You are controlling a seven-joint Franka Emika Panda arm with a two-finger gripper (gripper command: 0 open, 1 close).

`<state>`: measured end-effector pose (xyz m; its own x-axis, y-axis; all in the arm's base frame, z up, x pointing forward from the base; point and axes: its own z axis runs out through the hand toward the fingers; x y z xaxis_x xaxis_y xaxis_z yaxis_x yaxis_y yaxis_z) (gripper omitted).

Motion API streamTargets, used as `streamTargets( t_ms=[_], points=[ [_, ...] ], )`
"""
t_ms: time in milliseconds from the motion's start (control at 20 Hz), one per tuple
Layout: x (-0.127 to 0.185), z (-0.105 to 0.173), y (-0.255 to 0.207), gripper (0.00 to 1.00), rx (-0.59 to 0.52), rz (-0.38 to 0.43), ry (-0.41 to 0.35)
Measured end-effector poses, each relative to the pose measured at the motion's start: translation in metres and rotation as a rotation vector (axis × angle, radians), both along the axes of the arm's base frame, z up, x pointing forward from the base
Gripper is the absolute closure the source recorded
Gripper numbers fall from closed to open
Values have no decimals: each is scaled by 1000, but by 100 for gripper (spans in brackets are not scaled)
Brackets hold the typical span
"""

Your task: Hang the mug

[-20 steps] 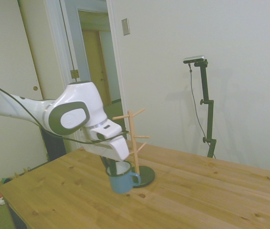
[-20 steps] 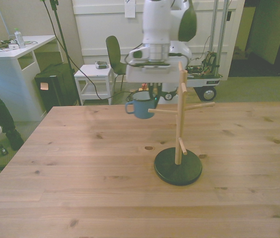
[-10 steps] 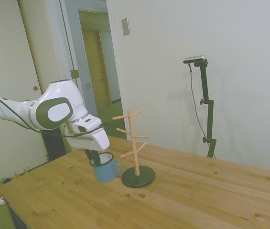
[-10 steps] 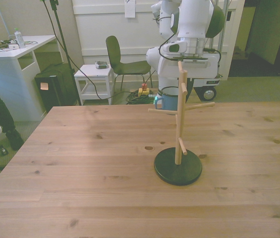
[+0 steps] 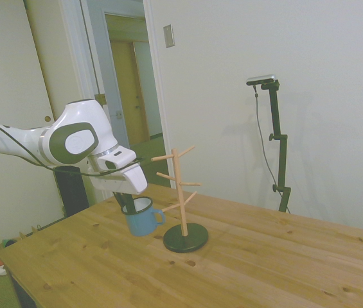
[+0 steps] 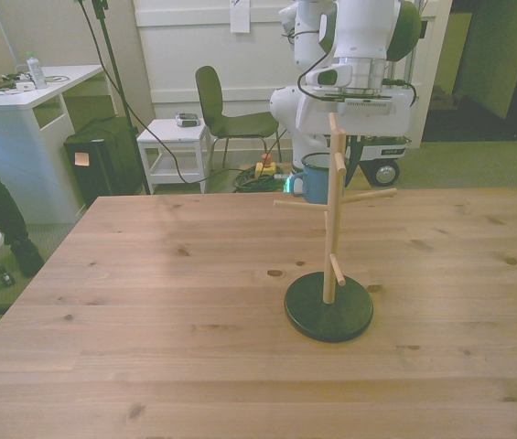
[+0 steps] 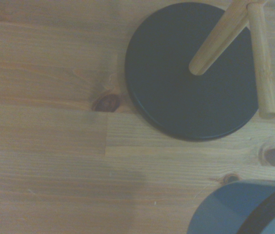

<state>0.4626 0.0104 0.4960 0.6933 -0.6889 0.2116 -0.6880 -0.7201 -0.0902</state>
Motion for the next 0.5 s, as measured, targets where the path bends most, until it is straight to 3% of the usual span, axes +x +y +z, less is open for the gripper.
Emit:
streamTargets(
  t_ms=[500],
  points=[
    [25, 1, 2, 100, 11, -4, 3]
  ],
)
